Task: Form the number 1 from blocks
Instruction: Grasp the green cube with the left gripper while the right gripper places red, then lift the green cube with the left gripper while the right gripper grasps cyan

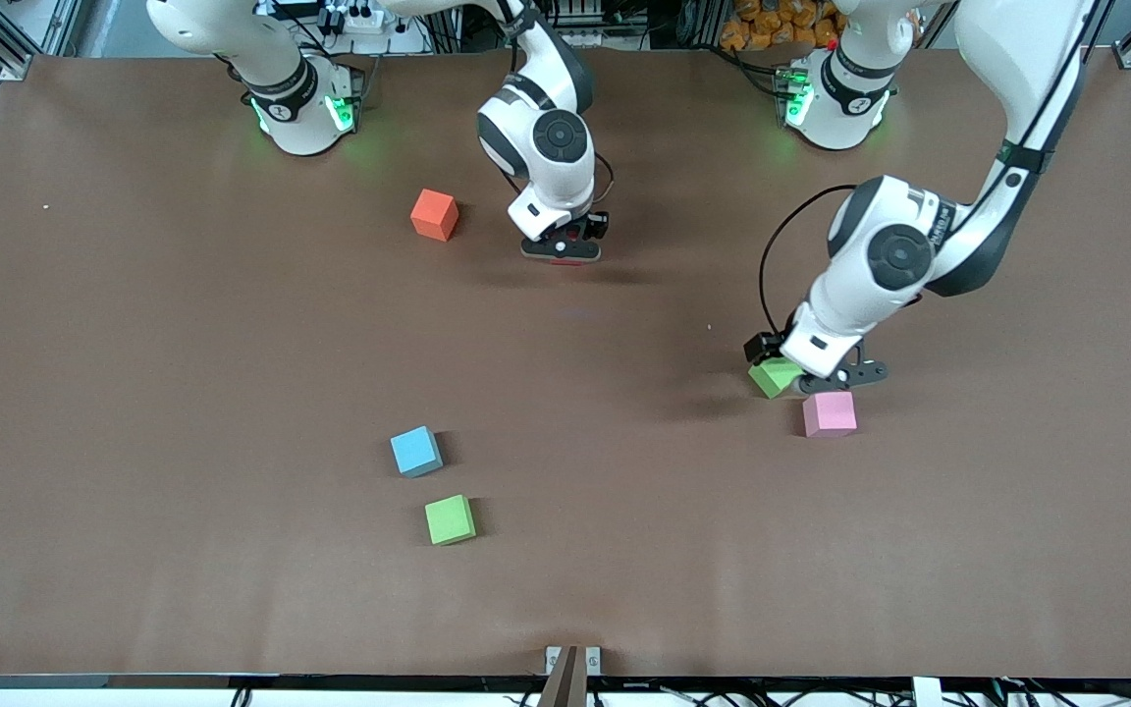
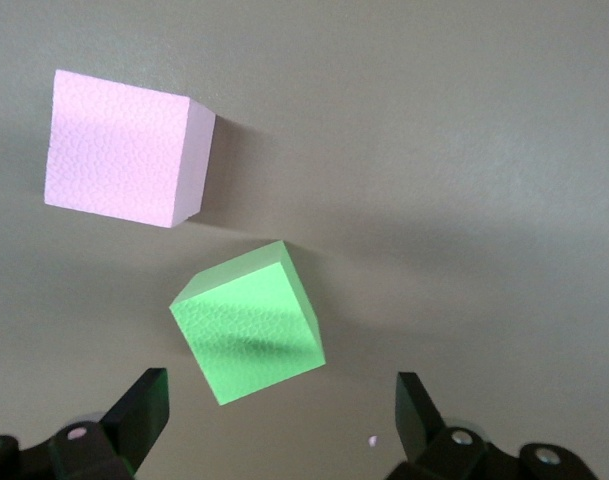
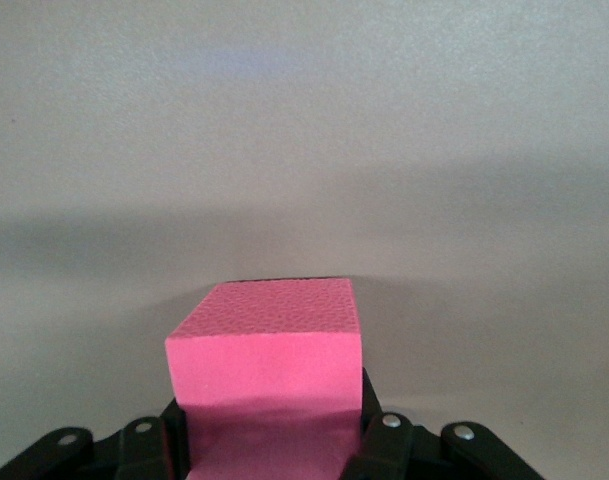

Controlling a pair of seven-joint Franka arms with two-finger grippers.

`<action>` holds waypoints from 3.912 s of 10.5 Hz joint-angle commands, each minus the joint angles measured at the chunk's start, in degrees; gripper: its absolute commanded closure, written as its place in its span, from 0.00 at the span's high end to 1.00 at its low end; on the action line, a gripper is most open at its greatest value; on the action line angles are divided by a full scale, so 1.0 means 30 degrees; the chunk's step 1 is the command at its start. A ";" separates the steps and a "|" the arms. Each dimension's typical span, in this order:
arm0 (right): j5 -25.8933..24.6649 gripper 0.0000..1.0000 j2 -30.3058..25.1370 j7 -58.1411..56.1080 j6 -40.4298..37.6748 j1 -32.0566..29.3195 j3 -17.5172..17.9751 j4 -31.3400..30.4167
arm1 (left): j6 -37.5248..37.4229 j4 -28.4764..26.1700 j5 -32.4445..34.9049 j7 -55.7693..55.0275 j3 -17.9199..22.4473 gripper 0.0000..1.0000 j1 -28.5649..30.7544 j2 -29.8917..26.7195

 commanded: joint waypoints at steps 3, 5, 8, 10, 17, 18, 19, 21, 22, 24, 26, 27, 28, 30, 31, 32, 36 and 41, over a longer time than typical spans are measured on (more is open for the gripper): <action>0.0046 0.00 -0.0982 0.0666 0.0272 0.0420 -0.0084 -0.0966 | -0.0113 0.1269 -0.0444 -0.2237 0.0651 1.00 -0.0376 0.1430; 0.0075 0.00 -0.0982 0.0784 0.0272 0.0595 -0.0113 -0.1054 | -0.0200 0.1153 -0.0268 -0.2032 0.0974 1.00 -0.0376 0.1429; 0.0045 0.01 -0.1011 0.0844 0.0243 0.0800 -0.0113 -0.1113 | -0.0201 0.1093 0.0671 -0.2090 0.1004 1.00 -0.0434 0.1750; 0.0045 0.99 -0.1011 0.1657 0.0213 0.0946 -0.0142 -0.1084 | -0.0201 0.1122 0.0700 -0.2090 0.1004 1.00 -0.0463 0.1897; -0.1595 1.00 -0.2212 0.3312 0.0008 0.0627 -0.2303 -0.0176 | -0.0230 0.0977 0.2160 -0.1974 0.1353 1.00 -0.0669 0.2337; -0.1595 1.00 -0.2242 0.1883 -0.0021 0.0539 -0.3151 -0.0175 | -0.0230 0.0947 0.2194 -0.1596 0.1414 1.00 -0.0669 0.2337; -0.1595 1.00 -0.2271 0.0738 -0.0427 0.0480 -0.3972 -0.0175 | -0.0230 0.0918 0.2194 -0.1302 0.1501 1.00 -0.0669 0.2337; -0.1421 1.00 -0.2242 -0.2509 -0.0841 -0.0276 -0.5295 -0.0117 | -0.0259 0.0947 0.2194 -0.1270 0.1532 1.00 -0.0669 0.2424; -0.1391 1.00 -0.2126 -0.3860 -0.0870 -0.1385 -0.5298 0.0405 | -0.0230 0.0947 0.2194 -0.1183 0.1532 1.00 -0.0669 0.2541; -0.1332 1.00 -0.1282 -0.7310 -0.1715 -0.3639 -0.5182 0.2420 | -0.0230 0.1005 0.2747 -0.1007 0.1561 0.84 -0.0843 0.2950; -0.1041 1.00 0.0124 -1.0713 -0.2858 -0.5751 -0.4716 0.4619 | -0.0201 0.1093 0.3099 -0.0745 0.1561 0.06 -0.0961 0.3187; -0.0981 1.00 0.0653 -1.2411 -0.3008 -0.6544 -0.4481 0.5209 | -0.0201 0.1180 0.3276 -0.0627 0.1561 0.00 -0.1049 0.3187; -0.0922 1.00 0.1181 -1.4400 -0.3009 -0.7335 -0.4333 0.5766 | -0.0201 0.1210 0.3307 -0.0393 0.1532 0.00 -0.1195 0.3129; -0.0922 1.00 0.2439 -1.6494 -0.3039 -0.9615 -0.2643 0.7404 | -0.0259 0.1095 0.3308 -0.0273 0.1154 0.00 -0.2216 0.2430; -0.0951 1.00 0.3171 -1.6964 -0.3068 -1.0962 -0.1414 0.8283 | -0.0549 0.1093 0.3133 -0.0506 0.0484 0.00 -0.2975 0.2193; -0.0980 1.00 0.3758 -1.7752 -0.3039 -1.2020 -0.0503 0.8639 | -0.1016 0.1209 0.3045 -0.1262 0.0100 0.00 -0.4114 0.1959; -0.1009 1.00 0.4642 -1.9254 -0.2834 -1.2383 -0.0172 0.8819 | -0.1138 0.2260 0.0975 -0.3232 0.0066 0.00 -0.8451 0.2159; -0.1156 1.00 0.5227 -2.1915 -0.1459 -1.2674 -0.0201 0.8819 | -0.1138 0.4426 -0.0677 -0.4193 0.1204 0.00 -1.2582 0.3679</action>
